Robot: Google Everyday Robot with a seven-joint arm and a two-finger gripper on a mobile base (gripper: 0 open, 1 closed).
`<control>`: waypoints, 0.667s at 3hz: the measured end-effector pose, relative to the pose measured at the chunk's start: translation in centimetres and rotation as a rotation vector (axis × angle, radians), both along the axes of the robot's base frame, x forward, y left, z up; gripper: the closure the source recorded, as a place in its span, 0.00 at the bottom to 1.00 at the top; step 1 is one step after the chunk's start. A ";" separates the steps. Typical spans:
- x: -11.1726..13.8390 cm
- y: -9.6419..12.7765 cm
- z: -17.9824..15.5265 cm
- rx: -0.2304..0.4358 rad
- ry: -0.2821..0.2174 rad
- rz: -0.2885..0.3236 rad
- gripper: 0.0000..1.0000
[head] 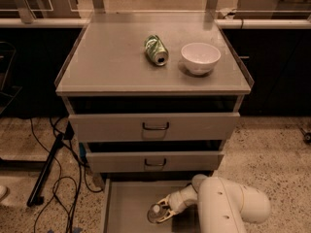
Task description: Place water bottle into bottom drawer
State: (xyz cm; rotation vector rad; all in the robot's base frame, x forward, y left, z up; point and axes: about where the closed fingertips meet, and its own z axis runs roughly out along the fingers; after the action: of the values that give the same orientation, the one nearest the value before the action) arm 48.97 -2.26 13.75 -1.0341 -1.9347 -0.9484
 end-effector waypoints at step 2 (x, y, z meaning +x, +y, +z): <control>0.0 0.0 0.0 0.000 0.000 0.000 0.51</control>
Offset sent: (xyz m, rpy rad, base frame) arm 0.0000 0.0000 0.0000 0.0000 0.0000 0.0000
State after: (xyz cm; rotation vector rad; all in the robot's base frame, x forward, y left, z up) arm 48.97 -2.26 13.75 -1.0341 -1.9347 -0.9484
